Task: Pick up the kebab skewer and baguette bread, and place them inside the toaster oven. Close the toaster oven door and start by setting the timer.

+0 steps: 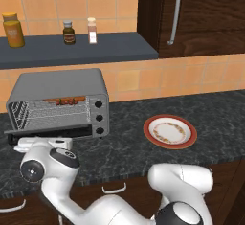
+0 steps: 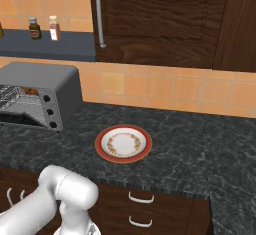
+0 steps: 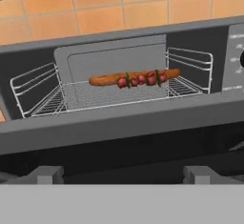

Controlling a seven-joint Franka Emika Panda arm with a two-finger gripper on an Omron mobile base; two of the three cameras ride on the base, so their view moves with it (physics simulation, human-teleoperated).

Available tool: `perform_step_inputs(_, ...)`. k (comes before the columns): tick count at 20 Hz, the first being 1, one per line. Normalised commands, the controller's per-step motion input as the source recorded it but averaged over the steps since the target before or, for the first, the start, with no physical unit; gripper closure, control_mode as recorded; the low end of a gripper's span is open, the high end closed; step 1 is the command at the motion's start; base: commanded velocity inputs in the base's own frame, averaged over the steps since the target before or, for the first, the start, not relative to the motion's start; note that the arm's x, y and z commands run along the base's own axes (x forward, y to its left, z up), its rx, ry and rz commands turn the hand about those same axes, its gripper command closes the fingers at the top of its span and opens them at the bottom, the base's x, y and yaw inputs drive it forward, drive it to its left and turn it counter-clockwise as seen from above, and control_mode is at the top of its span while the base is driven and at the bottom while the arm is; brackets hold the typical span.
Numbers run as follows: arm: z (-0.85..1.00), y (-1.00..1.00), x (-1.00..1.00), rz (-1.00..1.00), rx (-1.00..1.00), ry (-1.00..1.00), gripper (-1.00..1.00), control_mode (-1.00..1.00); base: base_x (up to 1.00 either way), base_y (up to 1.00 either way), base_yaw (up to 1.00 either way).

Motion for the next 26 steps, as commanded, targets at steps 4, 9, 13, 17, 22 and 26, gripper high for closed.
perform_step_inputs(4, 0.0, -0.16, 0.56, 0.03, 0.03, 0.0, -1.0, -1.0, 0.0, 0.0, 0.0)
perform_step_inputs(9, -0.19, -0.24, 0.23, 0.06, 0.01, 0.0, -1.0, -1.0, 0.0, 0.0, 0.0)
perform_step_inputs(13, -0.23, -0.2, 0.43, 0.08, 0.01, 0.0, -1.0, -1.0, 0.0, 0.0, 0.0)
perform_step_inputs(17, -0.28, -0.23, 0.38, 0.09, 0.01, 0.0, -1.0, -1.0, 0.0, 0.0, 0.0)
perform_step_inputs(22, -0.33, -0.23, 0.34, 0.1, 0.01, 0.0, -1.0, -1.0, 0.0, 0.0, 0.0)
perform_step_inputs(26, -0.35, -0.22, 0.32, 0.1, 0.01, 0.0, -1.0, -1.0, 0.0, 0.0, 0.0)
